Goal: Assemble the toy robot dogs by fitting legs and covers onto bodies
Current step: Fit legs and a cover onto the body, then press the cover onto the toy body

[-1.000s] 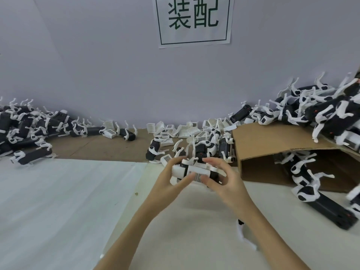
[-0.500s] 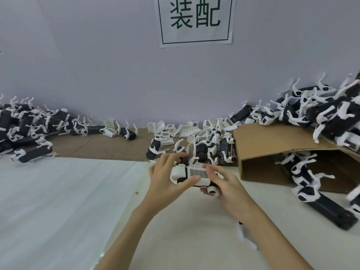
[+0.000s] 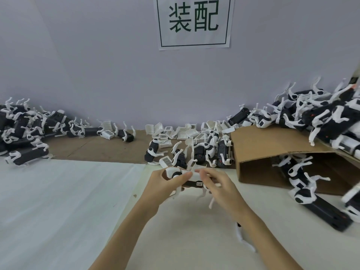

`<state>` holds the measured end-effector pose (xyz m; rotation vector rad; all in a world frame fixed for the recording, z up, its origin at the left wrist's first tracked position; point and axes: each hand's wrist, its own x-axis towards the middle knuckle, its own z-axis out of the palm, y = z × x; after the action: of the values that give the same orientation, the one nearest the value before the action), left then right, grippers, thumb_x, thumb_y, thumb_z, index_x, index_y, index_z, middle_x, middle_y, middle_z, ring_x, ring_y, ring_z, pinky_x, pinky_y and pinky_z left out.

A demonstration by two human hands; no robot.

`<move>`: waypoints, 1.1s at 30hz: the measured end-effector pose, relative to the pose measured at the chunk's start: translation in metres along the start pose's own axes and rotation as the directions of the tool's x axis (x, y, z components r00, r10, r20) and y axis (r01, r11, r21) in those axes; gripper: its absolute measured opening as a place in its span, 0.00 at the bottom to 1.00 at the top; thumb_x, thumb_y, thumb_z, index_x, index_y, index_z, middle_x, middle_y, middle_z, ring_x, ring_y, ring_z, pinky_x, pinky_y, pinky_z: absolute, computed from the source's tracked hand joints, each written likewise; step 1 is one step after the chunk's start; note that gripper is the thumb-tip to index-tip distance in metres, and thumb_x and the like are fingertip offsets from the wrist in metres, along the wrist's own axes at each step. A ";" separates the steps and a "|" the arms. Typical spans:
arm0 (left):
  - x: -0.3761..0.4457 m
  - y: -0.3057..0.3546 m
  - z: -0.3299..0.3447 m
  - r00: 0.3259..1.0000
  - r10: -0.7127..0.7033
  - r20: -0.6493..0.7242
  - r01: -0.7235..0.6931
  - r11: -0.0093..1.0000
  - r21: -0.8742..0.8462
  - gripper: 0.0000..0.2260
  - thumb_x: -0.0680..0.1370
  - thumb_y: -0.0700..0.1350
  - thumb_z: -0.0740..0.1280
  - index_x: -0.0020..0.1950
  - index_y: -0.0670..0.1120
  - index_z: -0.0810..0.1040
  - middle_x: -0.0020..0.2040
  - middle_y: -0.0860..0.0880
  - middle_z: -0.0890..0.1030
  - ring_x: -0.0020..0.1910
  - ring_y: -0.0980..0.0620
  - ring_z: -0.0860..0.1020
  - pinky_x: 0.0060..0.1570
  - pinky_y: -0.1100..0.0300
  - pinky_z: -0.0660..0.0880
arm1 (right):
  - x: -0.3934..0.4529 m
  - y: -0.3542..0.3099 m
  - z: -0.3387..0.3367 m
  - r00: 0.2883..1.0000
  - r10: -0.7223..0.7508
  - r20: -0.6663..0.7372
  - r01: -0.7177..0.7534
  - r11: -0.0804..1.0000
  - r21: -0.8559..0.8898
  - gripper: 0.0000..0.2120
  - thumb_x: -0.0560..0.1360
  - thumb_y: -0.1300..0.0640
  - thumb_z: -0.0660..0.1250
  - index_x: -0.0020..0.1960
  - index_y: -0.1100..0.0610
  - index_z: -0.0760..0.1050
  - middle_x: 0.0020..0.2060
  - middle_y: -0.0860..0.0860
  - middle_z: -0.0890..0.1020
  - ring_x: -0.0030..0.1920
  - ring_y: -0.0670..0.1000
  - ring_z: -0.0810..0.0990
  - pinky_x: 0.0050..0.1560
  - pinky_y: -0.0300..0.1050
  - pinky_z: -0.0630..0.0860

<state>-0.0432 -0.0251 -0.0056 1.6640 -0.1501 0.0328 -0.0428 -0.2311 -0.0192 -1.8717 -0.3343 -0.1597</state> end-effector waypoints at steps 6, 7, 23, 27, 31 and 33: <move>-0.001 0.002 0.000 0.991 -0.122 0.052 0.126 0.987 -0.095 0.22 0.73 0.59 0.79 0.56 0.43 0.87 0.50 0.40 0.88 0.48 0.38 0.88 0.45 0.57 0.84 | -0.003 -0.002 0.007 0.999 -0.036 0.010 0.037 0.999 -0.039 0.11 0.82 0.46 0.68 0.63 0.44 0.82 0.48 0.41 0.86 0.49 0.42 0.84 0.46 0.33 0.77; -0.001 0.001 0.001 0.990 -0.134 0.047 0.138 0.986 -0.099 0.22 0.74 0.59 0.79 0.57 0.43 0.86 0.50 0.40 0.88 0.48 0.38 0.88 0.45 0.57 0.84 | -0.002 -0.002 0.009 0.999 -0.029 -0.016 0.028 0.998 -0.060 0.12 0.82 0.46 0.67 0.63 0.46 0.82 0.49 0.43 0.86 0.51 0.43 0.84 0.50 0.35 0.78; 0.008 -0.002 -0.009 0.960 -0.236 -0.153 0.184 0.939 -0.290 0.35 0.80 0.73 0.55 0.57 0.43 0.84 0.48 0.40 0.88 0.40 0.37 0.87 0.37 0.51 0.84 | 0.006 -0.007 -0.011 0.944 0.235 0.233 -0.272 0.953 0.138 0.21 0.82 0.39 0.66 0.61 0.54 0.83 0.49 0.59 0.86 0.45 0.55 0.84 0.50 0.52 0.82; 0.013 -0.009 -0.020 0.943 -0.110 -0.313 0.043 0.976 -0.212 0.34 0.86 0.66 0.52 0.54 0.40 0.85 0.47 0.44 0.89 0.34 0.41 0.85 0.39 0.50 0.80 | 0.031 -0.038 -0.049 0.939 0.270 0.212 -0.340 0.643 0.687 0.26 0.81 0.46 0.68 0.68 0.65 0.75 0.48 0.65 0.83 0.46 0.60 0.85 0.41 0.48 0.84; 0.018 -0.016 -0.028 0.927 -0.107 -0.360 0.053 0.986 -0.157 0.30 0.87 0.62 0.55 0.51 0.39 0.85 0.45 0.44 0.88 0.34 0.43 0.85 0.37 0.52 0.79 | 0.061 -0.080 -0.119 0.996 0.041 0.078 -0.078 -0.004 0.997 0.43 0.80 0.38 0.64 0.81 0.63 0.50 0.71 0.73 0.69 0.66 0.72 0.77 0.66 0.62 0.77; 0.019 -0.021 -0.026 0.916 -0.065 -0.395 0.050 0.998 -0.050 0.26 0.88 0.59 0.57 0.50 0.41 0.85 0.46 0.45 0.87 0.35 0.45 0.84 0.37 0.52 0.79 | 0.063 -0.087 -0.133 0.993 -0.025 0.114 -0.115 -0.036 0.993 0.49 0.78 0.32 0.61 0.82 0.59 0.41 0.72 0.78 0.64 0.70 0.78 0.70 0.72 0.70 0.68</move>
<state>-0.0205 0.0015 -0.0214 1.5886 0.2061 0.3194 -0.0023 -0.3220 0.1194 -0.2953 -0.3037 0.2284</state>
